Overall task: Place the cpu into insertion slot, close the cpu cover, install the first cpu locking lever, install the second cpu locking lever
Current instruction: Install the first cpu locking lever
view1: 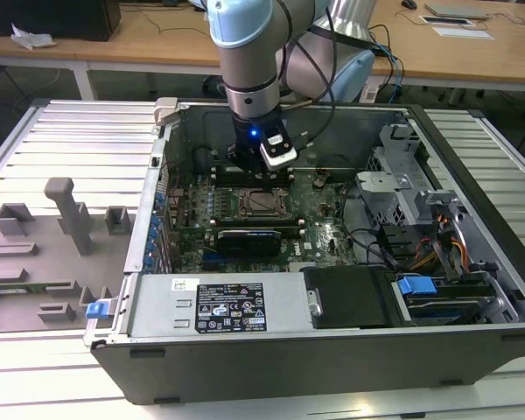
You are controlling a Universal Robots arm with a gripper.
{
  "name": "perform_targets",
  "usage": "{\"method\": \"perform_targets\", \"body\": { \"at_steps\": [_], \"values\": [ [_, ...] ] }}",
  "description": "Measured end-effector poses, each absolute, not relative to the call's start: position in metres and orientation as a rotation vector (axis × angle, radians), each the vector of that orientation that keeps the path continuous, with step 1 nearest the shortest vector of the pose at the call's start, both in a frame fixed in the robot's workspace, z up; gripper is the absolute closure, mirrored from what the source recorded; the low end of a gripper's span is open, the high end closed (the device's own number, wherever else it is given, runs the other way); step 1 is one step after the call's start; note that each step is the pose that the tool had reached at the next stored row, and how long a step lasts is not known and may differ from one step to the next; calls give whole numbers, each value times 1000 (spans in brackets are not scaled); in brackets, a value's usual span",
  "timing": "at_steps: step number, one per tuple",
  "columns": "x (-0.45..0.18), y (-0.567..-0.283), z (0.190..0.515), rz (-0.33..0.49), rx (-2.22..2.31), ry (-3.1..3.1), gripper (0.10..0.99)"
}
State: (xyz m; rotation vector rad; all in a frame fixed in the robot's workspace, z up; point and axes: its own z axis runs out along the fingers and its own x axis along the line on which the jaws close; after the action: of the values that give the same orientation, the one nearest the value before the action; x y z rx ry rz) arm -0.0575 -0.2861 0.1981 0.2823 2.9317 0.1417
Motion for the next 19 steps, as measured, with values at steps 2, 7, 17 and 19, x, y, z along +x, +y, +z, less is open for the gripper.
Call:
{"method": "perform_targets", "body": {
  "at_steps": [2,7,17,19],
  "values": [
    [-57,-286,198,142,283,2932,980],
    [-55,-286,198,142,282,2931,980],
    [-54,-289,199,144,275,2932,980],
    [-54,-290,199,144,275,2932,980]
  ]
}}
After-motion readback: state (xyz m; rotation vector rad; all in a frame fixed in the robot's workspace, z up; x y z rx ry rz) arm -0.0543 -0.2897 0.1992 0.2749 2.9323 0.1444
